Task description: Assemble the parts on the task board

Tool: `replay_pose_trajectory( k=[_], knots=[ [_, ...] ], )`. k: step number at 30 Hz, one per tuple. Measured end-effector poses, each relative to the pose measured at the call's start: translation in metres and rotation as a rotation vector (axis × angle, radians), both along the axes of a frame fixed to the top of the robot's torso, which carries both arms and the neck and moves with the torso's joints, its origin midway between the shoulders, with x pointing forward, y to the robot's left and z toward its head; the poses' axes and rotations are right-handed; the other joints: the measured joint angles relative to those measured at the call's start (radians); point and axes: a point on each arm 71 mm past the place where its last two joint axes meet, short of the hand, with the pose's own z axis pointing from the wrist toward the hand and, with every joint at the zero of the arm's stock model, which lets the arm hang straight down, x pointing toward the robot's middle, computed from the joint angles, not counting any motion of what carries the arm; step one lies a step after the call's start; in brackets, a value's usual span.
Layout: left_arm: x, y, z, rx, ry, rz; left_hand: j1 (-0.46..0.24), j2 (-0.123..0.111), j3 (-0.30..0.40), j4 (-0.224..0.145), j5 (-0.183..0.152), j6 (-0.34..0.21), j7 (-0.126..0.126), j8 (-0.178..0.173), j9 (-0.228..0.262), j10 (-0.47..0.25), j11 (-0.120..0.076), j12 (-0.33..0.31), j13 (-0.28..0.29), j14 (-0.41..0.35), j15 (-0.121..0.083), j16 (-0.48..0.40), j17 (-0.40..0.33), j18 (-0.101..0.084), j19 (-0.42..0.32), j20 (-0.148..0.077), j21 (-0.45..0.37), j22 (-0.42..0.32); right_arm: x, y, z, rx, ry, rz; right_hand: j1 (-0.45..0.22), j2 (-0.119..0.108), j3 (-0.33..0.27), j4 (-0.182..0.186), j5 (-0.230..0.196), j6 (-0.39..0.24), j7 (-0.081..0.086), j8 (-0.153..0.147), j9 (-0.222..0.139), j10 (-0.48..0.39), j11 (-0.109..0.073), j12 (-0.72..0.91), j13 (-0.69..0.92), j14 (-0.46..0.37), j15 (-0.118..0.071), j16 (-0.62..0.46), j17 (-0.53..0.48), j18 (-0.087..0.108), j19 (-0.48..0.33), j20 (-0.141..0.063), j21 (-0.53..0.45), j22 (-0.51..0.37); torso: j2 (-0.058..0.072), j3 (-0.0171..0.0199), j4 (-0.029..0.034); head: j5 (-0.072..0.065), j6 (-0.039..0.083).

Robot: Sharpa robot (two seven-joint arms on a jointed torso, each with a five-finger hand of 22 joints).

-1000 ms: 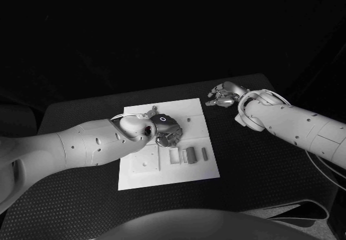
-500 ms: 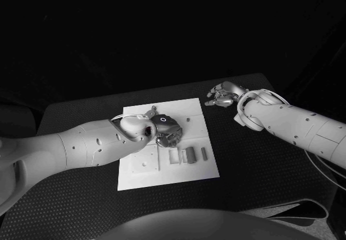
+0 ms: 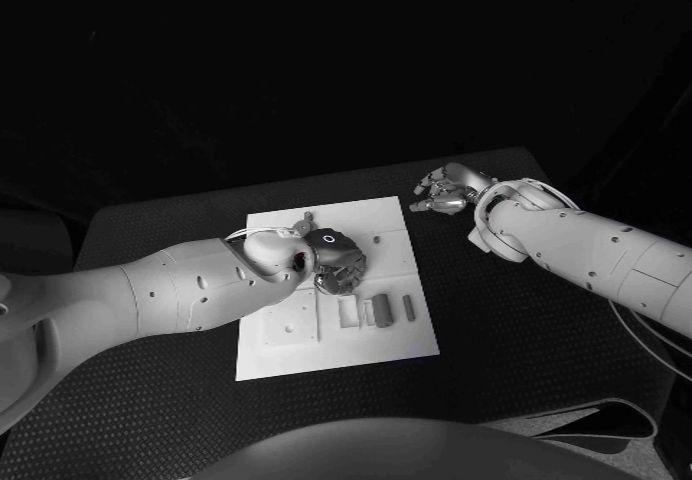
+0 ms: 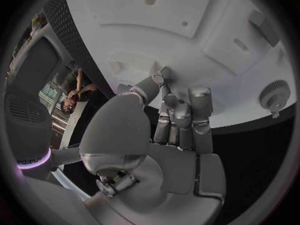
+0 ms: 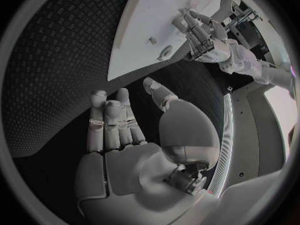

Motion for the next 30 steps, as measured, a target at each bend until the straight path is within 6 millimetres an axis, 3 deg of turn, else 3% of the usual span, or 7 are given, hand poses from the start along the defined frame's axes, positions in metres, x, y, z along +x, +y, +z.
replay_pose_trajectory(
  k=[18,30],
  knots=[
    [0.0009,0.0021,-0.0008,0.025,0.026,0.007,-0.045,0.053,0.02,0.013,0.0,0.0,0.0,-0.011,-0.01,-0.003,0.011,0.0,-0.01,-0.004,0.011,-0.004,0.0,0.008,-0.004,0.011,0.0,0.0,0.0,-0.0008,-0.0002,-0.001,0.001,-0.001,0.0,0.0,0.0,0.0,0.0,0.0,0.0,0.003,0.0,0.0,0.0,0.0,0.0,0.001,0.001,0.0,-0.001,0.0,0.0,0.0,0.0,0.0,0.0,-0.0005,-0.0001,-0.001,0.0],
    [0.0012,0.008,-0.0011,0.028,0.036,0.018,-0.051,0.059,0.036,0.008,0.004,-0.001,-0.001,-0.018,-0.017,-0.011,0.019,0.0,-0.015,-0.007,0.014,-0.012,0.0,0.01,-0.007,0.014,0.0,0.001,-0.0001,-0.0007,-0.0003,-0.001,0.002,0.0,0.0,0.0,0.0,0.0,0.0,0.0,0.0,0.003,0.0,0.0,0.0,0.004,0.0,0.001,0.001,0.0,-0.001,0.0,0.004,0.0,0.0,0.0,0.0,-0.0007,-0.0001,-0.001,0.0]
  ],
)
